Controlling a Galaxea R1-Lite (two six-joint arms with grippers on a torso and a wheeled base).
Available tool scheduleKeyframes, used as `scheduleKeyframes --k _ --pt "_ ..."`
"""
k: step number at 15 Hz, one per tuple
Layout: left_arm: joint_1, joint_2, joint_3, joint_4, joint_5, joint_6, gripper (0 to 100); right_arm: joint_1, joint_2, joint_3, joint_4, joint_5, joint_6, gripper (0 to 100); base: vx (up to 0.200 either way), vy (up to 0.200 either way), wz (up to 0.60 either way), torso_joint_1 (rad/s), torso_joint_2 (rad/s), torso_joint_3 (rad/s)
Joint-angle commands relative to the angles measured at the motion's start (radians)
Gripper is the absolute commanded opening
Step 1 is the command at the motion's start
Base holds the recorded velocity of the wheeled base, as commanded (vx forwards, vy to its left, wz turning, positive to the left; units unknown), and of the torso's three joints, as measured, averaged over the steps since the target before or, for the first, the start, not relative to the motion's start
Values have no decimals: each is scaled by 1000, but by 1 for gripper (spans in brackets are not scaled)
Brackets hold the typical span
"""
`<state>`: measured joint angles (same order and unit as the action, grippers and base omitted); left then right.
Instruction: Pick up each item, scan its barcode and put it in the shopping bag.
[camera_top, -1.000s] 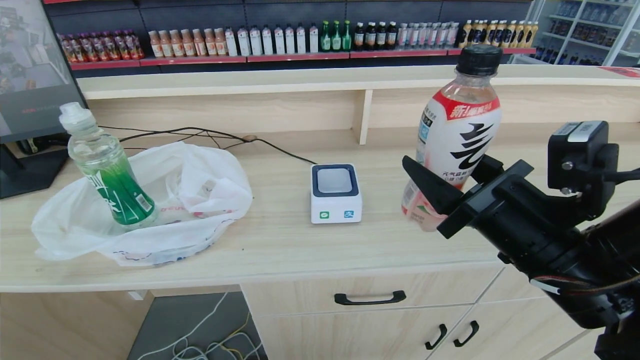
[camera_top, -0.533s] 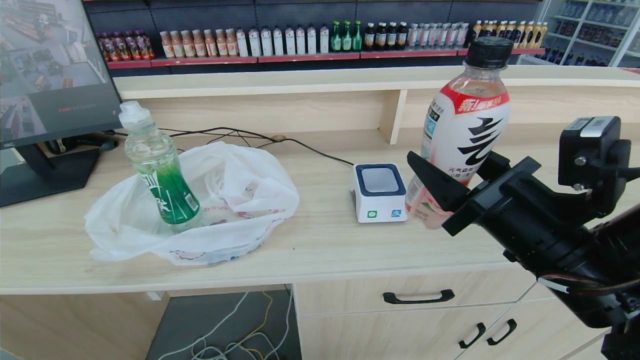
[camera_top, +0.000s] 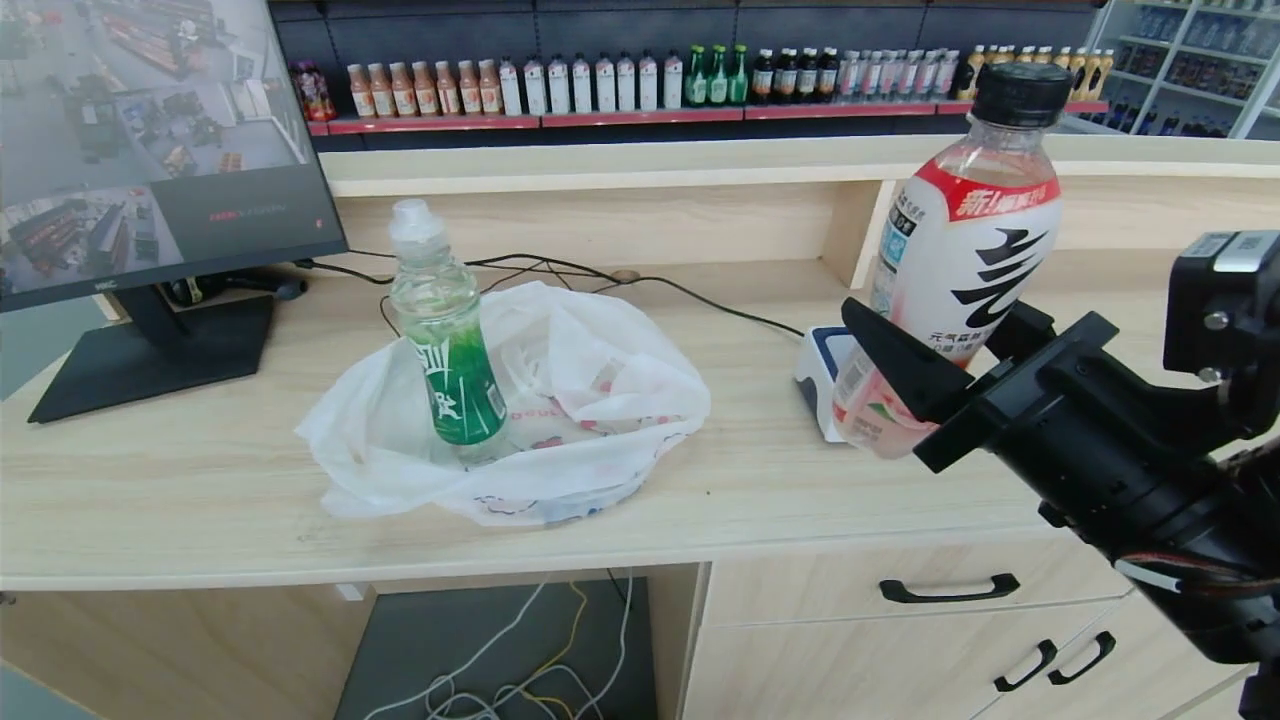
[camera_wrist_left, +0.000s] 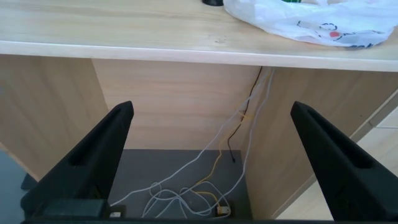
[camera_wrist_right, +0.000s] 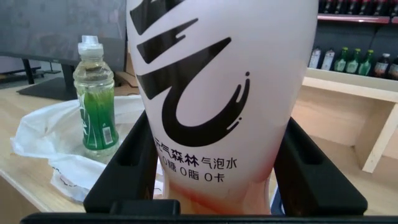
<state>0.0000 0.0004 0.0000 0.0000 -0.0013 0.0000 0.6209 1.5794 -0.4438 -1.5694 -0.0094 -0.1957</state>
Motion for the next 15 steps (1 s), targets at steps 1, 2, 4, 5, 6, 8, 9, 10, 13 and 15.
scheduleKeyframes --k 1,2,4,5,6,8,9,10,13,15 --pt "0 0 0 0 0 0 100 -58 -1 -4 -1 5 -28 0 0 0 0 0 0 0" --pt "0 0 0 0 1 0 100 -72 5 -12 -1 17 -48 0 0 0 0 0 0 0" --pt "0 0 0 0 0 0 100 -132 13 -12 -1 108 -131 0 0 0 0 0 0 0" --pt "0 0 0 0 1 0 100 -176 7 -10 -1 166 -180 0 0 0 0 0 0 0" --pt "0 0 0 0 0 0 100 -231 10 -4 -1 281 -307 0 0 0 0 0 0 0" --pt "0 0 0 0 0 0 100 -236 33 -9 -1 308 -387 0 0 0 0 0 0 0" --pt "0 0 0 0 1 0 100 -237 57 -4 -1 324 -487 0 0 0 0 0 0 0" --pt "0 0 0 0 0 0 100 -240 88 -21 -1 358 -554 0 0 0 0 0 0 0" --pt "0 0 0 0 1 0 100 -314 151 -144 -1 555 -748 0 0 0 0 0 0 0" --pt "0 0 0 0 1 0 100 -339 166 -157 -1 623 -804 0 0 0 0 0 0 0"
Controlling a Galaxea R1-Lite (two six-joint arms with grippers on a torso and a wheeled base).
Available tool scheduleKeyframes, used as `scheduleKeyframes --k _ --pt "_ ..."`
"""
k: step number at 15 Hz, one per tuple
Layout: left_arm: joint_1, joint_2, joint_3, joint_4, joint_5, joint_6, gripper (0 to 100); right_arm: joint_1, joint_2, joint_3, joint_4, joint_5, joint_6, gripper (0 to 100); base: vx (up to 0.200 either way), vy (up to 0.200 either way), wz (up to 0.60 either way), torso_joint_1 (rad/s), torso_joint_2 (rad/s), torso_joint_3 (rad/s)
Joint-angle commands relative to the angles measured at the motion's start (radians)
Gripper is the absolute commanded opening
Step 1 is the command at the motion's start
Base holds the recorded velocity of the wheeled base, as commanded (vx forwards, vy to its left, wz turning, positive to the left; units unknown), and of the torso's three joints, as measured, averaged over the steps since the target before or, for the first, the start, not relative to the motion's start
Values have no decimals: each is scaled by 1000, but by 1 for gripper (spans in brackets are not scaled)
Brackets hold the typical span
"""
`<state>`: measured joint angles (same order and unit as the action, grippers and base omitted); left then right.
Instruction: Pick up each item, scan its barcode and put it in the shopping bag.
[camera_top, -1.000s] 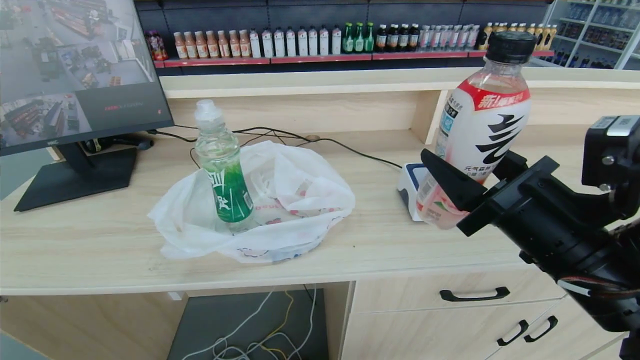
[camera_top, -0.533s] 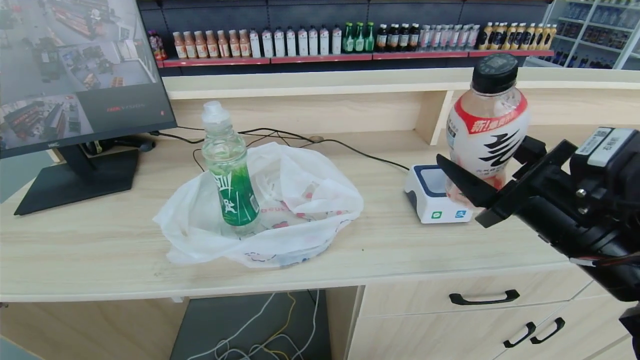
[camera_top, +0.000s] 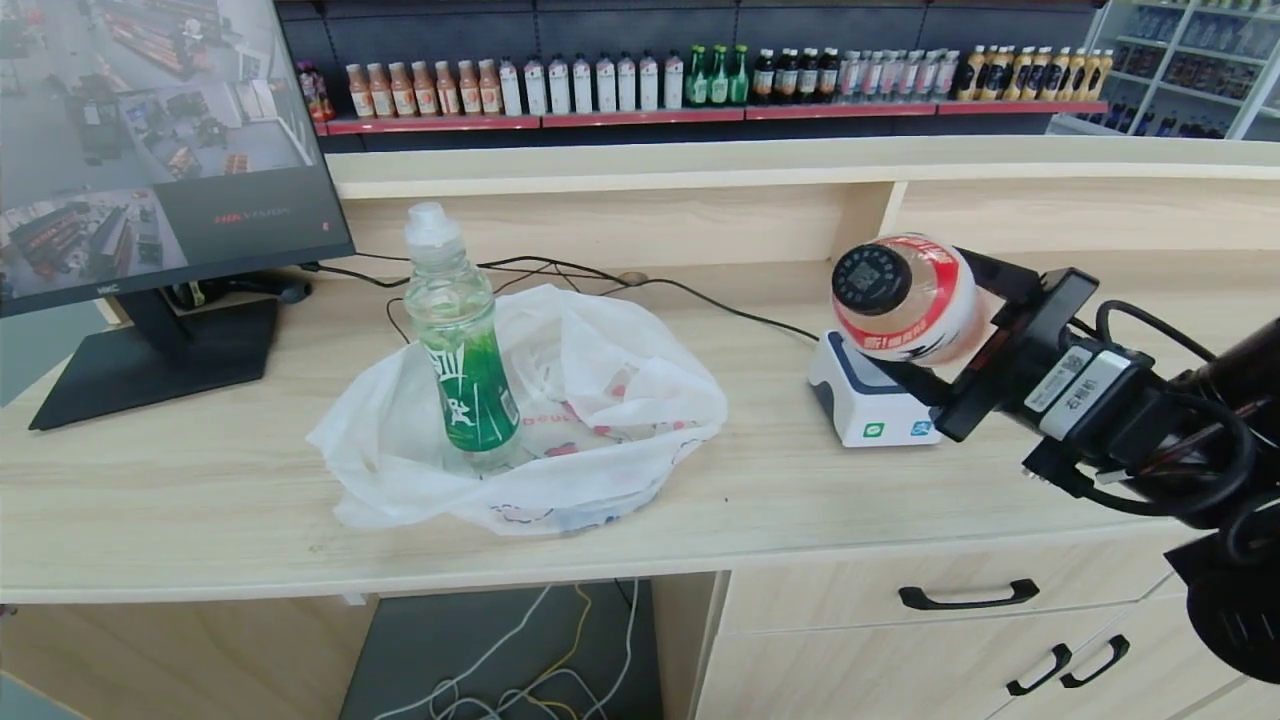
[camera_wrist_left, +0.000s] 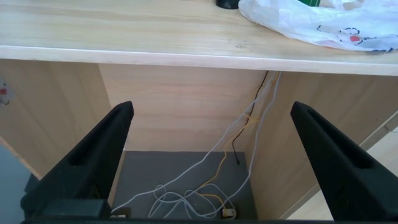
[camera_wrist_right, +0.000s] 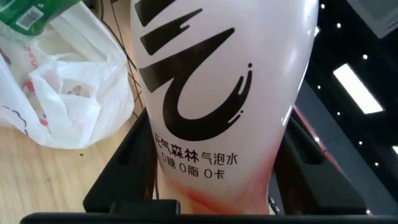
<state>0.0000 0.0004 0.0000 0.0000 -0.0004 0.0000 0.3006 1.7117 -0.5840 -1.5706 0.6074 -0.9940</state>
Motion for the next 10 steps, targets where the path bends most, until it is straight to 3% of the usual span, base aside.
scheduleKeyframes --k 1,4,10 --pt "0 0 0 0 -1 0 100 -35 52 -20 0 68 -43 0 0 0 0 0 0 0" --pt "0 0 0 0 -1 0 100 -115 106 -23 0 236 -178 0 0 0 0 0 0 0" --pt "0 0 0 0 0 0 100 -146 167 -100 0 265 -296 0 0 0 0 0 0 0"
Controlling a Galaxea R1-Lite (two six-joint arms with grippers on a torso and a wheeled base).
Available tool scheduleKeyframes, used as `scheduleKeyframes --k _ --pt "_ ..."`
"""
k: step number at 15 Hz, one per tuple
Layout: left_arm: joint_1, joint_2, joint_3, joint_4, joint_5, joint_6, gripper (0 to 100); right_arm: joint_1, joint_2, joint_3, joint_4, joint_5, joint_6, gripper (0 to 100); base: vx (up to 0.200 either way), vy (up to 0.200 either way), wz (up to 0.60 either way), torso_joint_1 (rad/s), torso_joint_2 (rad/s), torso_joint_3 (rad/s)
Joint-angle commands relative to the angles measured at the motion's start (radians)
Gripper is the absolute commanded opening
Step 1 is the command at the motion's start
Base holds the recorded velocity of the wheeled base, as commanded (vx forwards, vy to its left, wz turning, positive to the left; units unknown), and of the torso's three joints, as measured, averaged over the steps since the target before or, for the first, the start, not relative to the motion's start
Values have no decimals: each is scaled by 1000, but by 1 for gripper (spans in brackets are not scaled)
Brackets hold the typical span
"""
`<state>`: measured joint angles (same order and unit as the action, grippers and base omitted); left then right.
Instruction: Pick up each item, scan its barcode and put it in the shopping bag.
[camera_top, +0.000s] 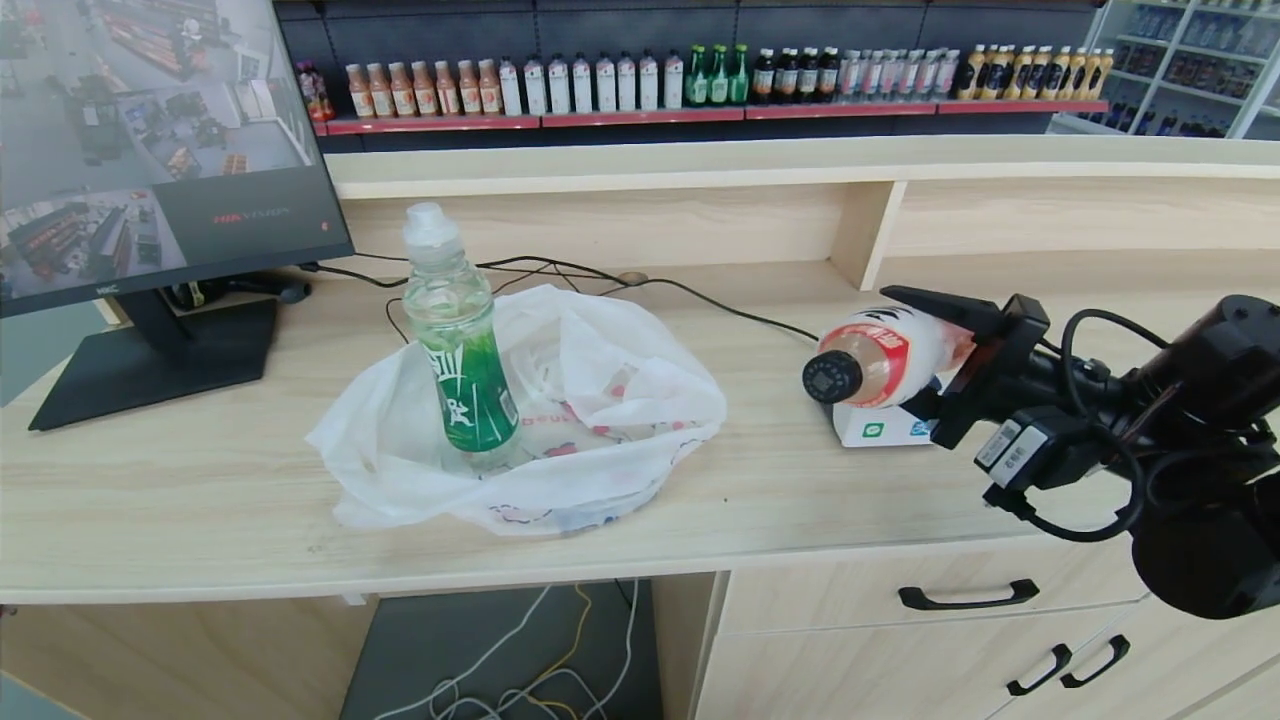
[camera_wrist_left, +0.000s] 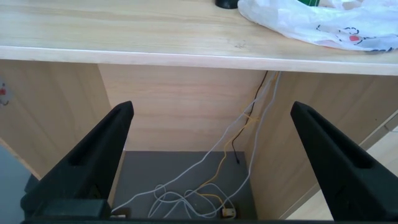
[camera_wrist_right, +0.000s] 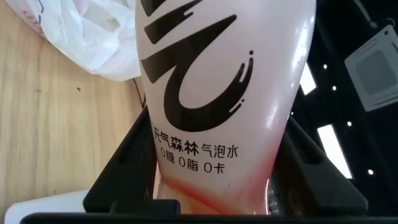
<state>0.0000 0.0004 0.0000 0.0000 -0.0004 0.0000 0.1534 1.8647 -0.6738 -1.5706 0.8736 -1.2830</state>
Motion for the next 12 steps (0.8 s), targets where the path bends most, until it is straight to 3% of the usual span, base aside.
scheduleKeyframes --k 1,12 --pt "0 0 0 0 -1 0 100 0 22 -4 0 -5 -22 0 0 0 0 0 0 0" --pt "0 0 0 0 0 0 100 25 106 -10 0 -5 -56 0 0 0 0 0 0 0"
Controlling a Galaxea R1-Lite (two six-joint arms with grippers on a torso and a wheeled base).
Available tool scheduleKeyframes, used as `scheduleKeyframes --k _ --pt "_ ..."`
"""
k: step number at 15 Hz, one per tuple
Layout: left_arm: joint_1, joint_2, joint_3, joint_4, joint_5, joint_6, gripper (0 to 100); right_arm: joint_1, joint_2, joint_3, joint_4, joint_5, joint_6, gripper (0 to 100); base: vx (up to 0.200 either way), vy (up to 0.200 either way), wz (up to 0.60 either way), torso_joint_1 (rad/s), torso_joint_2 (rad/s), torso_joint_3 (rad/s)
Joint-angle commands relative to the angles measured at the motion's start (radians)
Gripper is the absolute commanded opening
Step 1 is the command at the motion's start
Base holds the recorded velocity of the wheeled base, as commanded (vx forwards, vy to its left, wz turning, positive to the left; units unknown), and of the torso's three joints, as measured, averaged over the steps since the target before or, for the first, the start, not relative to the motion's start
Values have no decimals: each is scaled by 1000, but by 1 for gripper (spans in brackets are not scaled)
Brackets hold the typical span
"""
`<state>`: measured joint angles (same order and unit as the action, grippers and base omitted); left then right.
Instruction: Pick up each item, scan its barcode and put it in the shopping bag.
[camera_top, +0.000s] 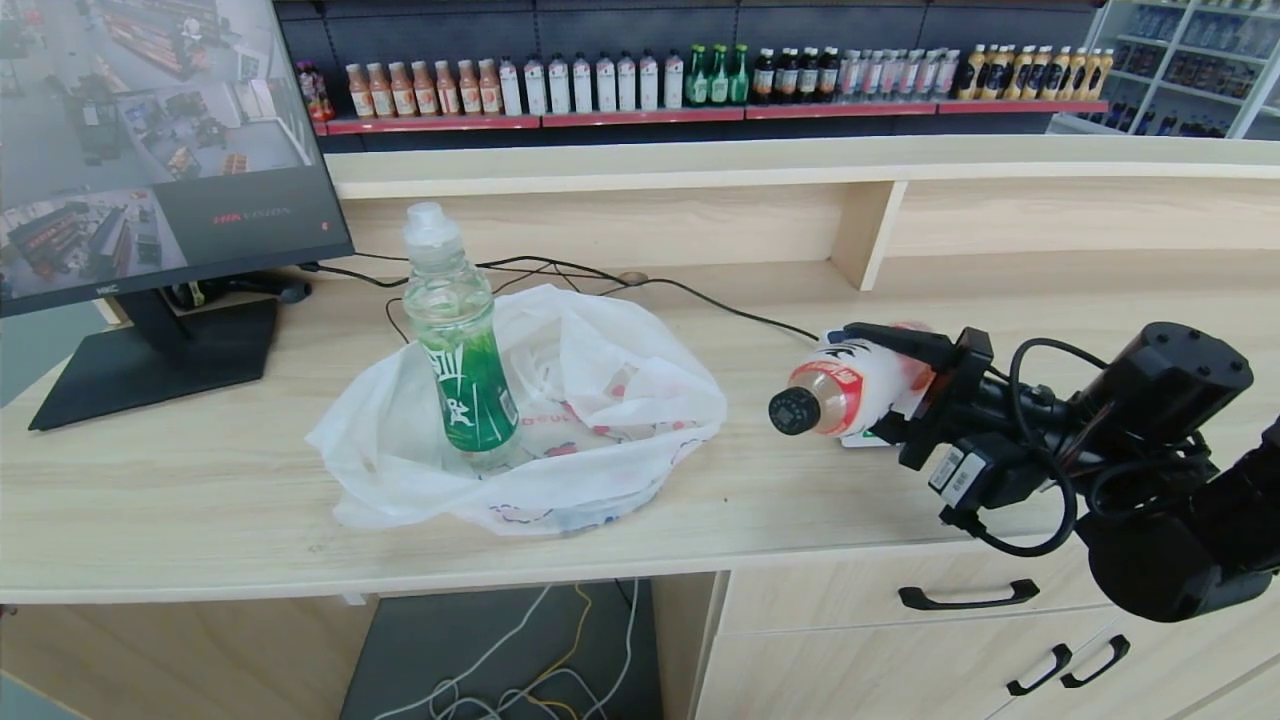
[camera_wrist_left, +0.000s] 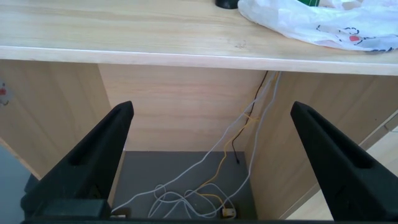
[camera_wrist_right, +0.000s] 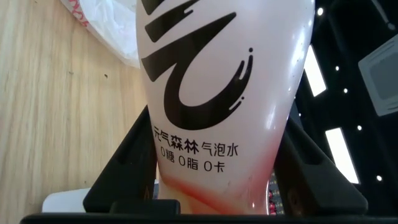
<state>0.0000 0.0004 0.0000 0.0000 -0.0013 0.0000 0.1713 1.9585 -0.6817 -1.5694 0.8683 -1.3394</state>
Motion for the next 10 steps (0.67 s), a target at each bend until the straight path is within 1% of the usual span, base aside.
scheduleKeyframes --k 1,10 --pt "0 0 0 0 1 0 100 5 14 -2 -1 0 0 0 0 0 0 0 0 0" --pt "0 0 0 0 0 0 100 5 36 -16 -1 0 0 0 0 0 0 0 0 0"
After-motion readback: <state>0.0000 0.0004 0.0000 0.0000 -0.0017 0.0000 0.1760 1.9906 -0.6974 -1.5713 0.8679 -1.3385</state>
